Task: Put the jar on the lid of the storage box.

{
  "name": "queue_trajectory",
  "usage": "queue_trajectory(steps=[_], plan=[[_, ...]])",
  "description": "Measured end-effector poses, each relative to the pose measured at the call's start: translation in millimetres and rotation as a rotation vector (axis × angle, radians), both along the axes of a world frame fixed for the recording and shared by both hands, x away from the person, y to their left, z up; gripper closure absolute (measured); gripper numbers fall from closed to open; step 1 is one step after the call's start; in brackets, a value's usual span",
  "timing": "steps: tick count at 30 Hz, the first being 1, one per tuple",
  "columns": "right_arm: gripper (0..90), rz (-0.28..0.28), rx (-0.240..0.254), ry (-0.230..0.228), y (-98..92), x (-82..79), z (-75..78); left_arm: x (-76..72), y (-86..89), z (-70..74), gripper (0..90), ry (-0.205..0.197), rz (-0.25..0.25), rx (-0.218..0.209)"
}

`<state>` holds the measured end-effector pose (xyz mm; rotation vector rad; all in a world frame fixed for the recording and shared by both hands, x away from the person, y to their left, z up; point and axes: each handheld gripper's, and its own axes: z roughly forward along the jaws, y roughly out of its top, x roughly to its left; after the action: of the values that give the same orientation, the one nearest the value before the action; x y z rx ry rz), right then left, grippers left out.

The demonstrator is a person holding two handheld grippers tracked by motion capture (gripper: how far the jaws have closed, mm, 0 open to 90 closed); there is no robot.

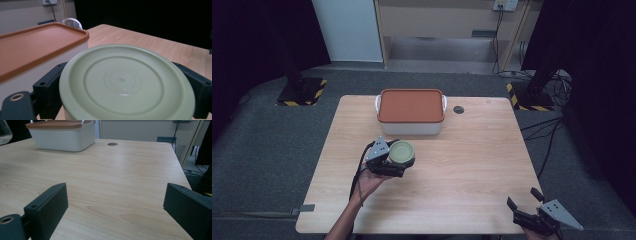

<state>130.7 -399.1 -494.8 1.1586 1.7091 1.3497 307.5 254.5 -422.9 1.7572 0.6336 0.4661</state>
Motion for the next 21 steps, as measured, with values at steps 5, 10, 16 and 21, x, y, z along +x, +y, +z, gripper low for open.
queue_trajectory(steps=[5,10,16,21], plan=[[5.7,0.001,0.001,-0.001,-0.5,0.1,-0.1,9.4,-2.2,12.1,9.0,0.003,0.015,-0.012],[5.8,0.003,0.002,0.000,-0.7,0.2,-0.2,18.4,-5.0,22.1,9.0,0.004,0.035,-0.016],[5.8,0.002,0.003,0.001,-0.6,0.4,-0.2,31.2,-9.7,32.4,9.0,-0.001,0.061,-0.010],[5.9,0.003,0.003,0.001,-0.8,0.4,-0.3,40.2,-12.3,38.3,9.0,-0.005,0.071,-0.002]])
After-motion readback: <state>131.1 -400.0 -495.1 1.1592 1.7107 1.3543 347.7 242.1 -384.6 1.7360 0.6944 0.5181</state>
